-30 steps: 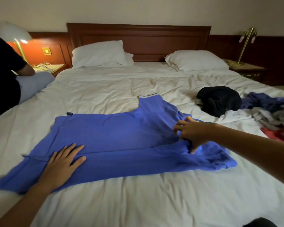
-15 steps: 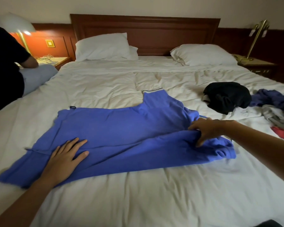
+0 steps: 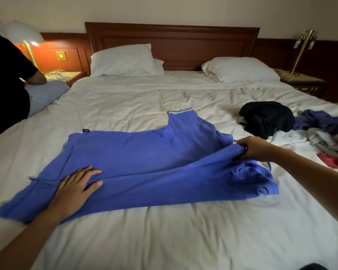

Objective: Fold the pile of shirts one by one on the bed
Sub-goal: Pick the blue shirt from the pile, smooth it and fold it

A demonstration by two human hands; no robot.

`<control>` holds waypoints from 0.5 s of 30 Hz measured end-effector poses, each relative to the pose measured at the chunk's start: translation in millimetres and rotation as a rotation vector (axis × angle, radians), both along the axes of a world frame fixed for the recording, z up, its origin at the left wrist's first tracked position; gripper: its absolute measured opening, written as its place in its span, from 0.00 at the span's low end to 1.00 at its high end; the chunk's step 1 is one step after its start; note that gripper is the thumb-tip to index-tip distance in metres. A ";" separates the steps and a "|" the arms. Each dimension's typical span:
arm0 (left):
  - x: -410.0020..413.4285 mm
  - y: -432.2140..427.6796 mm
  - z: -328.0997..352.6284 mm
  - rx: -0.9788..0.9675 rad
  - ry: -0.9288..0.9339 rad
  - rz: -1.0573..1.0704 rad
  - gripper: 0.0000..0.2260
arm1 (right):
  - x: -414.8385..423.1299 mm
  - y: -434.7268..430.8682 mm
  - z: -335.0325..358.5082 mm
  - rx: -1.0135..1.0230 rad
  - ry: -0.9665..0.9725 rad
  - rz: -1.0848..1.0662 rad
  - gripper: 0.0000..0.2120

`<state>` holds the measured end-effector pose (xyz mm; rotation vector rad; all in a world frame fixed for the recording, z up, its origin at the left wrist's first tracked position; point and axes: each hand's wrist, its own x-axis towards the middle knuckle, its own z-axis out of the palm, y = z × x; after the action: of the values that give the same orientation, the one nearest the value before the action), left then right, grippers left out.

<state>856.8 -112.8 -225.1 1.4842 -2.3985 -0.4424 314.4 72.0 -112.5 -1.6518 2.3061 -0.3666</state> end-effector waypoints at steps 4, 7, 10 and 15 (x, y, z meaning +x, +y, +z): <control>-1.1 -0.2 0.7 0.002 0.000 0.009 0.17 | 8.1 -7.2 7.1 -0.023 -0.198 -0.015 0.09; -1.8 1.9 0.9 -0.004 -0.003 0.013 0.18 | 21.3 -3.3 13.1 -0.055 -0.090 0.156 0.09; -3.4 3.5 2.1 -0.027 0.003 0.022 0.18 | 48.9 15.5 -4.4 -0.214 0.624 0.262 0.13; -3.7 3.8 0.0 -0.050 0.014 0.029 0.17 | 77.2 57.8 -30.4 -0.070 0.620 0.386 0.23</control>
<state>853.2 -109.0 -225.1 1.4870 -2.3568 -0.3827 391.6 129.8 -143.0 -2.4554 2.2796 0.1815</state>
